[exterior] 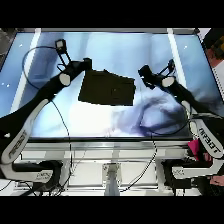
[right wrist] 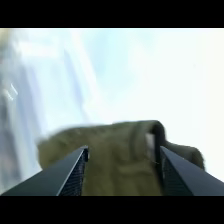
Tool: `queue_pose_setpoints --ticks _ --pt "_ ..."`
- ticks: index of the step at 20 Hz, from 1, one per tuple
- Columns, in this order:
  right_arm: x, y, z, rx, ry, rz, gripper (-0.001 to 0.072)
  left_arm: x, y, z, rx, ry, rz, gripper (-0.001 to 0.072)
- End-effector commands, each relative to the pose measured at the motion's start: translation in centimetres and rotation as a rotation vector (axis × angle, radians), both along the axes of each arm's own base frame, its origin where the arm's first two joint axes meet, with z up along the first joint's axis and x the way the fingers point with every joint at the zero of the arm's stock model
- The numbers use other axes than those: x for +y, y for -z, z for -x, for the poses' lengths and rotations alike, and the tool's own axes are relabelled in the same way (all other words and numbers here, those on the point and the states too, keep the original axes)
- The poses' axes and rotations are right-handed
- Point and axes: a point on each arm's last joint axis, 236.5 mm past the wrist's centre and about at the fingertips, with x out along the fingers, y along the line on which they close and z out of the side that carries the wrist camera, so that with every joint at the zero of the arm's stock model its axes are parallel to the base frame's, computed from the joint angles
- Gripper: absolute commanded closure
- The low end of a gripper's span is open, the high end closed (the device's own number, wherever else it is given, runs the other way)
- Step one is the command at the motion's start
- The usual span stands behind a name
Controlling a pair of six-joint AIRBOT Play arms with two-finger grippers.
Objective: Fold the clothes and pants, and hang the long-sleeved shirts on hangers.
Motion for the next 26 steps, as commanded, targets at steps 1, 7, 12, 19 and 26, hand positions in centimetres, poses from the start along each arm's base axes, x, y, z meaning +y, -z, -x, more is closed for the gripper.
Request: queue_pose_setpoints --ticks 1,7,12,19,26 --pt "-2.0 1.3 5.7 0.202 -0.348 0.030 0.0199 -0.4 -3.6 5.6 0.101 0.158 -0.036 0.0078" --pt "-0.5 3.0 10.7 0.444 -0.615 -0.228 0.0022 -0.4 -13.0 14.9 -0.021 0.343 -0.157 0.0077" --pt "2.8 6.1 9.7 0.490 -0.674 -0.234 0.0022 0.3 -18.4 18.2 -0.148 0.333 -0.149 0.0077" --pt "5.9 8.4 9.3 0.506 -0.685 -0.191 0.0023 0.3 -18.4 18.9 -0.142 0.347 -0.153 0.0078" --pt "7.0 9.2 7.8 0.496 -0.603 -0.171 0.0031 0.1 -18.0 19.2 -0.125 0.360 -0.158 0.0078"
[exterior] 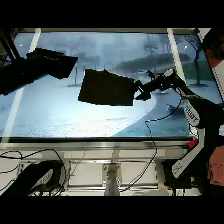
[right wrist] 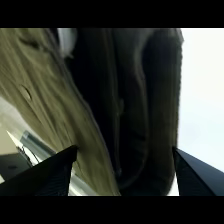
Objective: Fold the clothes and pants, and hang the long-sleeved shirts on hangers.
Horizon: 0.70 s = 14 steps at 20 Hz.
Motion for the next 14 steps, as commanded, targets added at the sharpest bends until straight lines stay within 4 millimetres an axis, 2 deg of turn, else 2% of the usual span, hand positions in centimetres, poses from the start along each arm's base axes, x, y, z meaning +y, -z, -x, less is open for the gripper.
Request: queue_pose_setpoints --ticks 1,3,4,5,6,7,8,9,11,12,14 --pt "1.4 0.7 -0.1 -0.001 0.003 0.014 0.0031 0.0 0.1 0.1 0.005 0.003 -0.003 0.0078" --pt "2.9 1.6 0.8 0.019 -0.028 0.013 0.0036 0.0 0.1 0.1 0.005 0.003 -0.003 0.0078" --pt "3.6 1.9 1.2 0.026 -0.045 0.013 0.0079 0.0 0.1 0.1 0.005 0.003 -0.003 0.0078" --pt "4.2 2.1 1.4 0.024 -0.054 0.015 0.0184 0.0 0.1 0.1 0.005 0.003 -0.003 0.0078" --pt "4.5 2.0 1.4 0.019 -0.057 0.014 0.0358 0.0 0.1 0.1 0.005 0.003 -0.003 0.0078" --pt "4.7 1.5 1.2 0.011 -0.060 0.008 0.0480 0.0 0.1 0.1 0.005 0.003 -0.003 0.0078" --pt "4.6 0.9 0.8 0.001 -0.063 -0.001 0.0569 0.0 0.1 0.1 0.005 0.003 -0.003 0.0078" --pt "4.4 -0.1 0.1 -0.013 -0.062 -0.013 0.0687 0.0 0.1 0.1 0.005 0.003 -0.003 0.0078" --pt "3.3 -2.6 -2.0 -0.064 -0.047 -0.033 0.0688 0.0 0.1 0.1 0.005 0.003 -0.003 0.0078" --pt "2.1 -4.2 -3.6 -0.107 -0.025 -0.038 0.0689 0.0 0.1 0.1 0.005 0.003 -0.003 0.0078" --pt "-2.2 -7.5 -7.5 -0.171 0.091 -0.036 0.0691 0.0 0.1 0.1 0.005 0.003 -0.003 0.0078"
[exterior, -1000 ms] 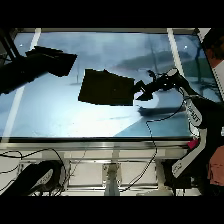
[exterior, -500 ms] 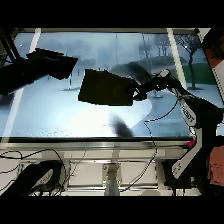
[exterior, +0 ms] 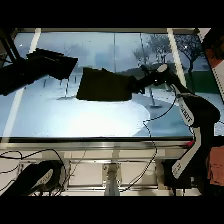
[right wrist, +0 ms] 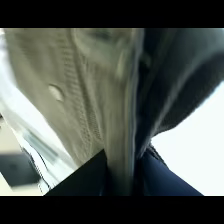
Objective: Fold the clothes and pants, and hang the long-sleeved shirts on hangers.
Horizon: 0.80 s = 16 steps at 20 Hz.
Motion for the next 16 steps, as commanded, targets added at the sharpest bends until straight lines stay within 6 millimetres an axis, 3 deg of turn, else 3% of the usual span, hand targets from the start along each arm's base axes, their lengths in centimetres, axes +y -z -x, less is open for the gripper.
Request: queue_pose_setpoints --ticks 1,4,7,9,11,14,16 --pt "-6.8 -4.9 -5.0 -0.083 0.158 0.002 0.0691 0.0 0.0 0.0 -0.001 -0.001 0.000 0.0078" --pt "-17.3 -6.4 -6.4 -0.073 0.341 0.063 0.0691 0.1 -0.1 0.0 -0.002 -0.001 0.000 0.0079" --pt "-29.0 -7.8 -4.7 -0.082 0.519 0.140 0.0690 0.1 -0.1 0.0 -0.002 -0.001 0.000 0.0079" --pt "-36.9 -8.4 -0.9 -0.052 0.624 0.235 0.0690 0.1 0.0 0.0 -0.002 -0.002 0.000 0.0079" --pt "-43.2 -9.2 3.9 -0.002 0.717 0.313 0.0690 0.1 0.0 0.0 -0.001 -0.002 0.000 0.0088" --pt "-49.9 -11.4 10.4 0.040 0.854 0.401 0.0689 0.0 0.0 0.0 -0.001 -0.002 0.000 0.0088" --pt "-52.2 -12.2 14.4 0.091 0.907 0.454 0.0690 0.0 0.0 0.0 -0.001 -0.001 0.000 0.0088"
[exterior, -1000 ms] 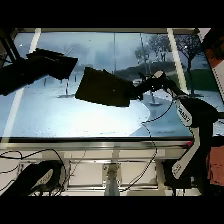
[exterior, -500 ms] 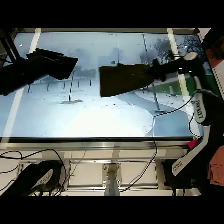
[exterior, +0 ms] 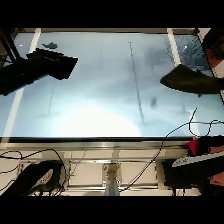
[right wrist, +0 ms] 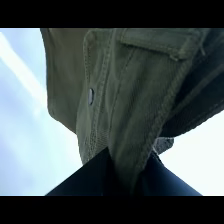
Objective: Fold the clothes and pants, and hang the long-sleeved shirts on hangers.
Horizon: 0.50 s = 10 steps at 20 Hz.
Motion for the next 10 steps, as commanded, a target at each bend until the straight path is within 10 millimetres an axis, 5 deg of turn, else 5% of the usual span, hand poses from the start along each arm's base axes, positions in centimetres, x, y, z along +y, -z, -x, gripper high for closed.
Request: queue_pose_setpoints --ticks 1,5,8,9,10 --pt "-5.2 -1.1 9.0 0.150 0.122 0.068 0.0689 0.0 0.0 0.0 -0.001 -0.001 0.000 0.0088" --pt "-6.7 -0.6 17.4 0.456 0.179 0.132 0.0689 0.1 0.0 0.0 -0.001 -0.001 0.000 0.0089" --pt "-7.4 -1.3 18.8 0.504 0.252 0.172 0.0685 0.1 0.0 0.0 -0.001 -0.001 0.000 0.0088" --pt "-7.3 -1.3 18.8 0.509 0.265 0.162 0.0632 0.0 0.0 0.0 0.000 -0.001 0.000 0.0088" --pt "-7.2 -1.3 18.9 0.515 0.282 0.152 0.0400 0.1 0.0 0.0 -0.001 -0.001 0.000 0.0088"
